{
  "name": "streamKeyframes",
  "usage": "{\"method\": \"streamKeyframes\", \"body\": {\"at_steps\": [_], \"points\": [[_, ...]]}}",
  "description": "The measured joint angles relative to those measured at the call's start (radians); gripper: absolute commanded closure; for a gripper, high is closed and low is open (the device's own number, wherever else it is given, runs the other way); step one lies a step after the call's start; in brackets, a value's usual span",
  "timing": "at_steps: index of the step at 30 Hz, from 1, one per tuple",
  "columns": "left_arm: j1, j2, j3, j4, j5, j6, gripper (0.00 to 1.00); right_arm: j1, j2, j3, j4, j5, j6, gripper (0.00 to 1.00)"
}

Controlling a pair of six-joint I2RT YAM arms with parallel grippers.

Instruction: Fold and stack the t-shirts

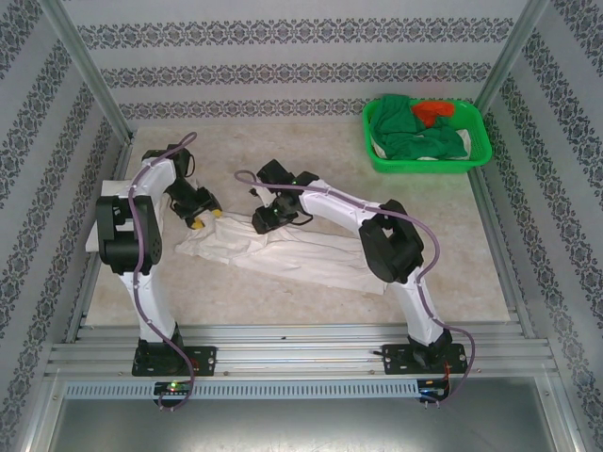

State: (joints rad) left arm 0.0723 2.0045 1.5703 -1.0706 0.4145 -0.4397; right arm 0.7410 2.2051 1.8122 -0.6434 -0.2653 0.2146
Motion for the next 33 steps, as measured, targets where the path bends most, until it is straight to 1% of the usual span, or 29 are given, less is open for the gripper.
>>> {"method": "streamKeyframes", "body": {"at_steps": [2,4,5,6,8,10,11,12,13,15,18,20,23,25,27,30,32,33], "points": [[-0.005,-0.011,0.007,-0.002,-0.024,0.011,0.15,-0.005,-0.029,-0.038,0.030,-0.003,-0.007,0.39],[-0.015,-0.046,0.006,-0.006,-0.053,0.006,0.15,-0.006,-0.077,-0.090,0.061,-0.014,-0.010,0.39],[-0.021,-0.070,0.004,-0.009,-0.061,-0.002,0.15,-0.006,-0.097,-0.106,0.074,-0.025,-0.013,0.39],[-0.030,-0.105,-0.006,-0.007,-0.072,-0.015,0.19,-0.005,-0.119,-0.120,0.085,-0.042,-0.019,0.41],[-0.053,-0.190,-0.047,-0.006,-0.084,-0.055,0.34,-0.003,-0.137,-0.118,0.099,-0.069,-0.036,0.48],[-0.083,-0.282,-0.108,0.006,-0.069,-0.109,0.52,0.007,-0.133,-0.097,0.098,-0.086,-0.057,0.61],[-0.094,-0.311,-0.132,0.009,-0.059,-0.124,0.60,0.011,-0.129,-0.092,0.100,-0.090,-0.063,0.66],[-0.106,-0.328,-0.150,0.009,-0.046,-0.146,0.69,0.017,-0.122,-0.089,0.106,-0.095,-0.061,0.68],[-0.115,-0.327,-0.153,0.008,-0.037,-0.158,0.75,0.023,-0.113,-0.087,0.112,-0.100,-0.057,0.69],[-0.118,-0.282,-0.142,0.014,-0.023,-0.166,0.76,0.027,-0.080,-0.076,0.113,-0.104,-0.053,0.70],[-0.117,-0.159,-0.117,0.036,-0.005,-0.165,0.74,0.029,-0.013,-0.049,0.101,-0.106,-0.057,0.70],[-0.116,-0.075,-0.113,0.048,-0.006,-0.153,0.74,0.027,0.015,-0.049,0.085,-0.106,-0.065,0.68],[-0.116,0.017,-0.111,0.051,-0.021,-0.118,0.73,0.021,0.014,-0.072,0.080,-0.097,-0.069,0.55],[-0.116,0.061,-0.098,0.050,-0.027,-0.095,0.71,0.013,-0.031,-0.135,0.109,-0.089,-0.055,0.48],[-0.114,0.091,-0.059,0.026,-0.028,-0.076,0.71,-0.002,-0.095,-0.217,0.134,-0.072,-0.035,0.44],[-0.111,0.147,0.041,0.018,-0.041,-0.051,0.68,-0.041,-0.216,-0.341,0.159,-0.032,-0.001,0.43],[-0.109,0.201,0.135,0.005,-0.053,-0.034,0.63,-0.071,-0.291,-0.412,0.177,-0.001,0.021,0.43],[-0.109,0.235,0.195,-0.007,-0.059,-0.027,0.58,-0.085,-0.331,-0.449,0.185,0.017,0.032,0.43]]}}
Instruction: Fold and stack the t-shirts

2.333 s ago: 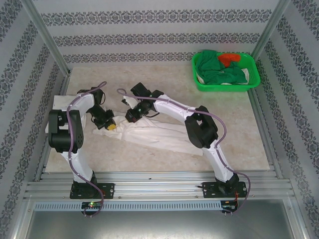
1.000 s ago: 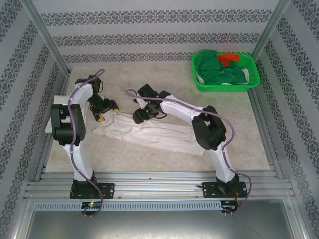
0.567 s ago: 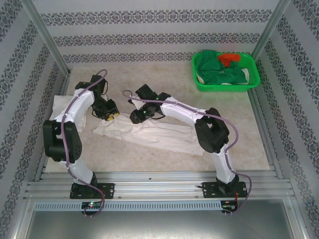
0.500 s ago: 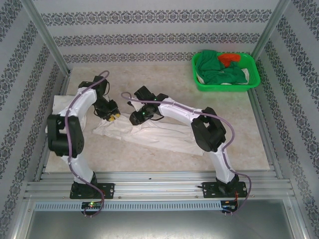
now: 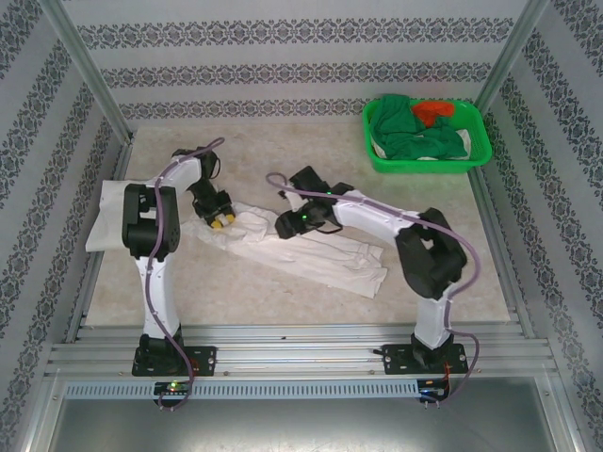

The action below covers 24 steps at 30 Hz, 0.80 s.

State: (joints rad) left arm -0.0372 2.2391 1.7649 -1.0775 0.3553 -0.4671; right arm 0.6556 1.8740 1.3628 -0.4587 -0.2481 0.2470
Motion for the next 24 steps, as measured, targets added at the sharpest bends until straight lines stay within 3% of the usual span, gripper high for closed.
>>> {"method": "streamKeyframes", "body": {"at_steps": [7,9,11,17,24], "points": [[0.000,0.335,0.626,-0.141,-0.013,0.021,0.08,-0.045,-0.158,-0.169,0.004,0.091,0.053,0.42],[0.000,0.437,0.833,-0.169,0.008,-0.003,0.03,-0.044,-0.185,-0.189,0.000,0.103,0.063,0.42],[0.000,0.473,0.907,-0.164,0.026,-0.025,0.01,-0.044,-0.207,-0.196,-0.006,0.111,0.069,0.42],[-0.002,0.423,0.835,-0.128,0.040,-0.073,0.00,-0.045,-0.182,-0.145,-0.003,0.119,0.069,0.41],[-0.009,0.140,0.613,-0.117,-0.101,-0.071,0.00,-0.044,0.084,0.151,0.045,0.075,0.063,0.40]]}}
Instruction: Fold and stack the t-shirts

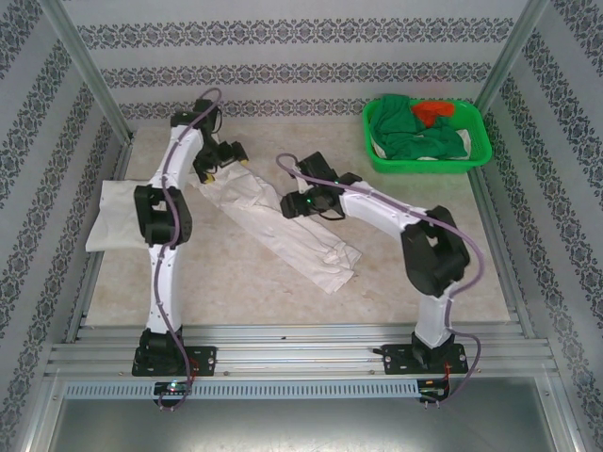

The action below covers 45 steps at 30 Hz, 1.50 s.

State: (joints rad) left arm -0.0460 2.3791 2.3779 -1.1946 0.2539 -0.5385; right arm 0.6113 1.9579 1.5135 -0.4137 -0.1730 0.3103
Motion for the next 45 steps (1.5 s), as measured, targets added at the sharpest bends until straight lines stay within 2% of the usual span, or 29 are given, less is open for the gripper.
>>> {"method": "streamKeyframes", "body": {"at_steps": [5,8,10,13,17,22,27,32,38,45], "points": [[0.000,-0.441,-0.367,0.113,-0.114,0.011,0.00,0.009,0.222,0.289,0.006,-0.063,0.006,0.39],[0.000,-0.760,-0.696,0.240,-0.179,0.002,0.00,0.027,0.383,0.531,-0.011,-0.111,0.010,0.39],[0.000,-0.901,-0.855,0.279,-0.205,-0.013,0.00,0.039,0.479,0.677,-0.020,-0.145,0.011,0.39],[0.000,-1.023,-1.042,0.320,-0.233,-0.041,0.00,0.052,0.602,0.851,-0.044,-0.195,0.034,0.39],[0.000,-1.049,-1.169,0.328,-0.237,-0.072,0.00,0.061,0.744,1.020,-0.047,-0.245,0.105,0.40],[0.000,-1.050,-1.193,0.376,-0.227,-0.071,0.00,0.037,0.824,1.031,-0.032,-0.274,0.216,0.39],[-0.020,-1.027,-1.165,0.461,-0.197,0.013,0.00,-0.016,0.825,1.050,-0.050,-0.216,0.260,0.33],[-0.075,-0.980,-1.151,0.553,-0.135,0.104,0.00,-0.117,0.789,1.002,-0.056,-0.132,0.310,0.31],[-0.085,-0.941,-1.152,0.644,-0.012,0.114,0.00,-0.229,0.731,0.929,-0.080,-0.022,0.353,0.30],[-0.109,-0.899,-1.152,0.695,0.049,0.137,0.00,-0.276,0.681,0.884,-0.149,0.070,0.317,0.28]]}}
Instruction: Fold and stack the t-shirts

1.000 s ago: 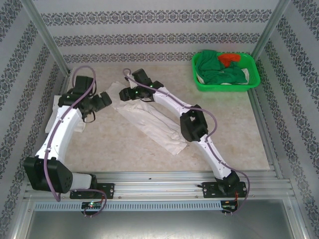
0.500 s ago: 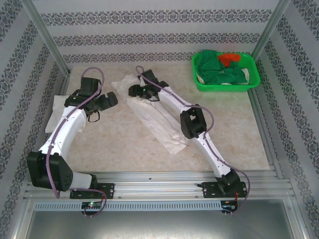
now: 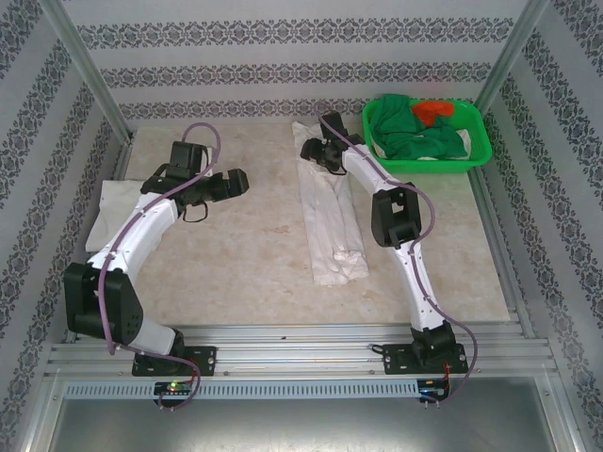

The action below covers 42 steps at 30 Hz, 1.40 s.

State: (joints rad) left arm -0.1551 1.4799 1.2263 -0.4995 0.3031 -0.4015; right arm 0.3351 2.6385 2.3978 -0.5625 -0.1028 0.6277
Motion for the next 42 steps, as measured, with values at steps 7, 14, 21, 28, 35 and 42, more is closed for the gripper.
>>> {"method": "streamKeyframes", "body": {"at_steps": [7,14,21,28,35,42], "points": [[-0.015,0.035,-0.014,0.082,0.067,0.082,0.00,0.012,-0.241,-0.294,0.010,0.011,-0.098,0.25],[-0.016,0.035,-0.140,0.266,0.095,0.154,0.00,0.055,-0.773,-0.904,0.180,0.010,-0.132,0.23],[-0.021,0.035,-0.162,0.366,0.167,0.286,0.00,0.173,-1.062,-1.234,0.091,-0.013,-0.385,0.22],[-0.022,0.034,-0.253,0.446,0.206,0.469,0.00,0.381,-1.138,-1.217,-0.257,0.024,-0.784,0.21],[-0.021,0.014,-0.345,0.492,0.205,0.535,0.00,0.446,-1.137,-1.320,-0.337,0.176,-1.004,0.23],[0.010,-0.087,-0.469,0.573,0.187,0.496,0.00,0.447,-1.074,-1.381,-0.252,0.195,-1.109,0.24]]}}
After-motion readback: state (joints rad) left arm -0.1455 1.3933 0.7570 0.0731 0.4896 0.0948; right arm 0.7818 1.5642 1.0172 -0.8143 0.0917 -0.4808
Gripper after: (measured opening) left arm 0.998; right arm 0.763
